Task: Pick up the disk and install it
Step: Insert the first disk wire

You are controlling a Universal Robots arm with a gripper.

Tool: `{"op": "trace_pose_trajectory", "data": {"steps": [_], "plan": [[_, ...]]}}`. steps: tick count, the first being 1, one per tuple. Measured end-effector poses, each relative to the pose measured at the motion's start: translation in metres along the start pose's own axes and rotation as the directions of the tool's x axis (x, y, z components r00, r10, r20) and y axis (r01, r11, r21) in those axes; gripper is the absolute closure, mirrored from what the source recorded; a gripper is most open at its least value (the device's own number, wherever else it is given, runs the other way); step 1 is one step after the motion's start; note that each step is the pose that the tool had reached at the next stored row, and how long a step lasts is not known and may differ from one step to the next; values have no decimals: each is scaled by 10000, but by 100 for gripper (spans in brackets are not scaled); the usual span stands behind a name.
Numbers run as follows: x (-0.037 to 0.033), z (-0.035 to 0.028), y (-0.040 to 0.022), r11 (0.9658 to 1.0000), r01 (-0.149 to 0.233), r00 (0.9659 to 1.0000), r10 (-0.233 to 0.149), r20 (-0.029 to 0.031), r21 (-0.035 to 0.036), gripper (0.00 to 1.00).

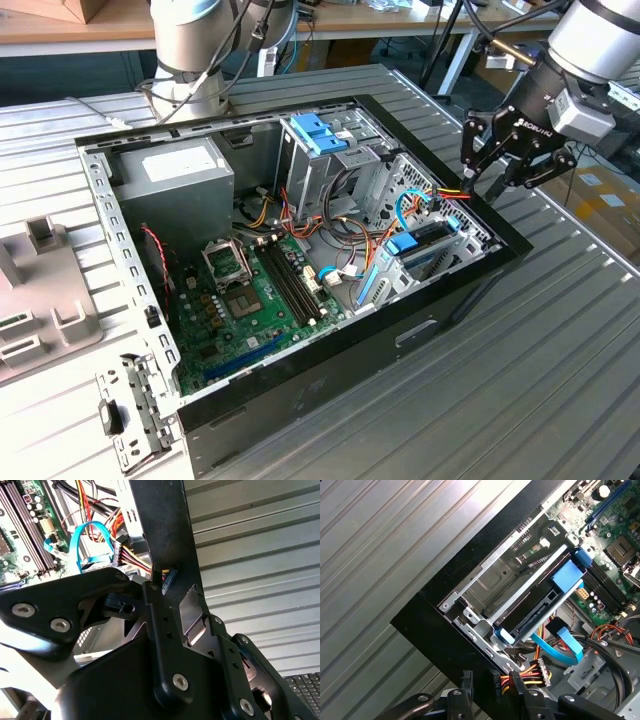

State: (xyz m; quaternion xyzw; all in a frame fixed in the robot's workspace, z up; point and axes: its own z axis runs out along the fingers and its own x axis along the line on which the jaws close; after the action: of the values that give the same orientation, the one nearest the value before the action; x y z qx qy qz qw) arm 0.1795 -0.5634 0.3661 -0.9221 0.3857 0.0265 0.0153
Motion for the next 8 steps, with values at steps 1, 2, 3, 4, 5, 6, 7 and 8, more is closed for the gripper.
{"op": "trace_pose_trajectory", "data": {"steps": [1, 2, 3, 4, 5, 6, 7, 8], "plan": [[0, 6, 0, 10000, 42, 10000, -42, -1, -4, 58], [1, 10, 0, 10000, 69, 10000, -69, 0, -5, 58], [1, 13, 0, 10000, 84, 10000, -84, 0, -6, 58], [1, 15, 0, 10000, 97, 10000, -97, 0, -7, 58], [1, 15, 0, 10000, 97, 10000, -97, 0, -7, 58], [1, 16, 0, 10000, 98, 10000, -98, 1, -6, 58], [1, 16, 0, 10000, 99, 10000, -99, 1, -6, 58], [1, 16, 0, 10000, 99, 10000, -99, 1, -6, 58]]}}
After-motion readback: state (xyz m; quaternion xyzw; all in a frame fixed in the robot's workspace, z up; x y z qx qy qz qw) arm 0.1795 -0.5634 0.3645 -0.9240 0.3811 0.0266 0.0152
